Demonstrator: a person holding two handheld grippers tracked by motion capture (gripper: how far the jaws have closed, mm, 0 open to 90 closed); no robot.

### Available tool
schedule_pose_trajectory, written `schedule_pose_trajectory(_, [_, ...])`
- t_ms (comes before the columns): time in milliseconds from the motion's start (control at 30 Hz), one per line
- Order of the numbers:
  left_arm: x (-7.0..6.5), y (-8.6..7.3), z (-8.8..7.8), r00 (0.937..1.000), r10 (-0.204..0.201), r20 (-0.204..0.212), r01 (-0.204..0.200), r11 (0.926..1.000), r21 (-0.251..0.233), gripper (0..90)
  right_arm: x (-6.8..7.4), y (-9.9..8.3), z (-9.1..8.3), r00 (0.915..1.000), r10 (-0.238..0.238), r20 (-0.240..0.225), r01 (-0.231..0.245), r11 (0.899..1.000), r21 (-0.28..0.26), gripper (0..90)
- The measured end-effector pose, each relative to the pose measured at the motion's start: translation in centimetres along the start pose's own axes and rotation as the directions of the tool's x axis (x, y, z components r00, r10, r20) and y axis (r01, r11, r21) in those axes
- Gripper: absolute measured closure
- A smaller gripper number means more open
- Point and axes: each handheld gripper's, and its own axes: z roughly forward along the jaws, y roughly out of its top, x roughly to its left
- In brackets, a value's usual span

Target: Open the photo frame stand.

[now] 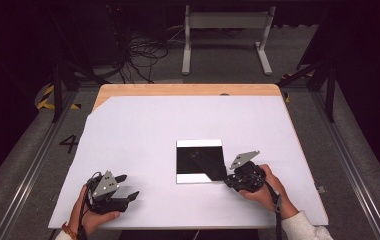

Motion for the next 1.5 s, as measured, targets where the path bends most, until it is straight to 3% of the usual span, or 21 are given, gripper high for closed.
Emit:
schedule_pose_trajectory(167, [0.1,0.2,0.2,1.0000,-0.006,-0.005,0.006,1.0000,0.003,30.2,-0.1,-0.1,0.1,0.9998,0.019,0.001,-0.019,1.000,-0.022,76.3])
schedule_pose_trajectory(333, [0.0,0.3,0.6,1.0000,0.000,0.006,0.000,1.0000,0.010,30.1,-0.5,-0.5,0.0,0.9979,0.057,-0.029,-0.059,0.997,-0.053,74.4])
schedule_pose_trajectory(500, [0.1,0.2,0.5,1.0000,0.008,0.001,-0.008,0.9998,0.021,28.9,-0.8,-0.5,0.2,0.9956,0.061,-0.071,-0.067,0.994,-0.087,63.0])
schedule_pose_trajectory(567, [0.1,0.2,0.5,1.0000,0.009,-0.001,-0.009,0.9998,0.017,28.7,-0.9,-0.6,0.2,0.9947,0.067,-0.078,-0.074,0.993,-0.089,62.7])
schedule_pose_trajectory(667, [0.0,0.2,0.5,1.0000,0.008,-0.003,-0.008,0.9998,0.019,28.4,-1.2,-0.9,0.3,0.9876,0.101,-0.121,-0.115,0.987,-0.116,59.4])
schedule_pose_trajectory(800, [-0.2,0.2,0.6,0.9999,0.013,-0.003,-0.013,0.9995,0.028,28.3,-1.4,-0.9,0.4,0.9832,0.118,-0.140,-0.136,0.982,-0.128,54.2])
schedule_pose_trajectory(833, [-0.2,0.2,0.6,1.0000,0.009,-0.003,-0.009,0.9995,0.029,28.1,-1.6,-0.9,0.5,0.9787,0.137,-0.153,-0.158,0.978,-0.139,52.4])
schedule_pose_trajectory(1233, [-0.4,0.3,0.8,0.9996,0.007,-0.026,-0.006,0.9994,0.034,25.7,-2.1,-0.9,0.4,0.9575,0.178,-0.227,-0.222,0.957,-0.188,47.3])
schedule_pose_trajectory(1500, [-0.4,0.4,0.9,0.9996,0.011,-0.027,-0.010,0.9991,0.042,25.1,-2.3,-0.7,0.4,0.9523,0.182,-0.245,-0.236,0.948,-0.213,45.5])
